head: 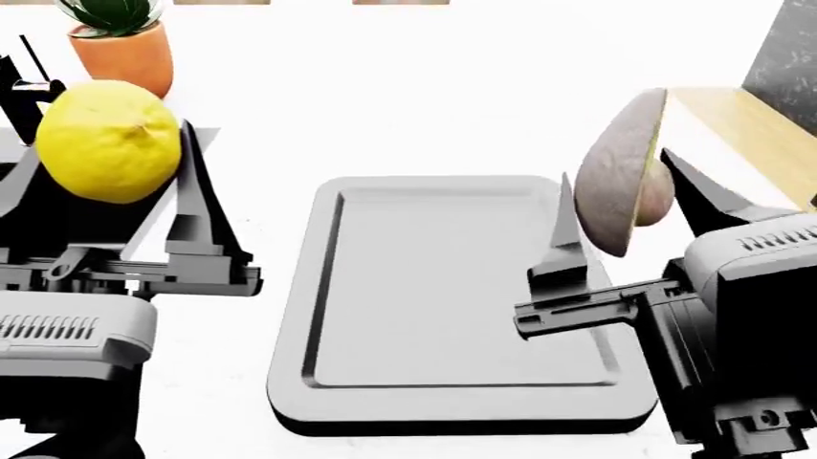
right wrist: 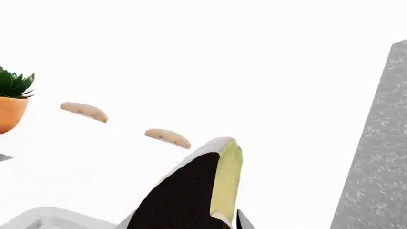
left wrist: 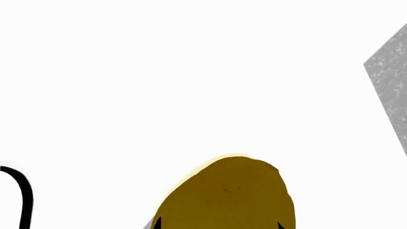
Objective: Pick up the fruits and vegetables and place them in the sink. Turn on the sink faucet to wash them. Then turn the sink off and put them in the tray.
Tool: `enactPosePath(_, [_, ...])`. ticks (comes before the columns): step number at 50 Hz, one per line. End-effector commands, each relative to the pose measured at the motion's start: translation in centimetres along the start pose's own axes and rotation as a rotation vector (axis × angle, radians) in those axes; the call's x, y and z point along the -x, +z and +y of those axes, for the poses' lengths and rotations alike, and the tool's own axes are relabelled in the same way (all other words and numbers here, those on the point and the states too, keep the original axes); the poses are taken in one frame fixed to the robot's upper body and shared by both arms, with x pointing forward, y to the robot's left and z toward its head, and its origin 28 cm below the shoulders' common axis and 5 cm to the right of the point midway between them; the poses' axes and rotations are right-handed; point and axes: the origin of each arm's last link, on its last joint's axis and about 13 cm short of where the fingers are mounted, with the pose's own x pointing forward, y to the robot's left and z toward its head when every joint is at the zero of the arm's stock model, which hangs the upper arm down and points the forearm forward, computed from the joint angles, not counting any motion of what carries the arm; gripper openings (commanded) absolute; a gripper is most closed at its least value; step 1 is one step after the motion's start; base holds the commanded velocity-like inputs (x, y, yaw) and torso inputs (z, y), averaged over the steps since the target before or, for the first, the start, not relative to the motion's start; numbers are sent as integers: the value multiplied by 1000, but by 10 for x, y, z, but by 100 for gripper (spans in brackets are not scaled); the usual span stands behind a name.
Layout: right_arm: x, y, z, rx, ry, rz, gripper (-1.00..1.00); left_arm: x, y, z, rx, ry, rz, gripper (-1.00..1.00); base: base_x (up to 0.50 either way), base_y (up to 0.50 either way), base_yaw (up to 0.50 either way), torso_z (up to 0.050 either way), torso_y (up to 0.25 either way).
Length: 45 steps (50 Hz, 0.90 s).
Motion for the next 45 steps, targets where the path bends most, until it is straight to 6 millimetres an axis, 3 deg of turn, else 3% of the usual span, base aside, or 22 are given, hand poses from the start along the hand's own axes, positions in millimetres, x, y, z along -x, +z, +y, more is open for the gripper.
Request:
enactPosePath(1, [-33,20,-3,75,104,265,-100,1,1,-1,12,-12,13,-100,0,0,0,0,0])
enactPosePath(12, [-72,28,-6,171,185,450,-100,1,5,0,4,-9,1,-100,0,0,0,0,0])
enactPosePath(23, [-97,8,3,231,256,587,-100,1,6,1,9,-5,-4,-100,0,0,0,0,0])
enactPosePath(45, [-119,-17,11,249,336,749,-100,1,6,3,11,0,-5,-100,0,0,0,0,0])
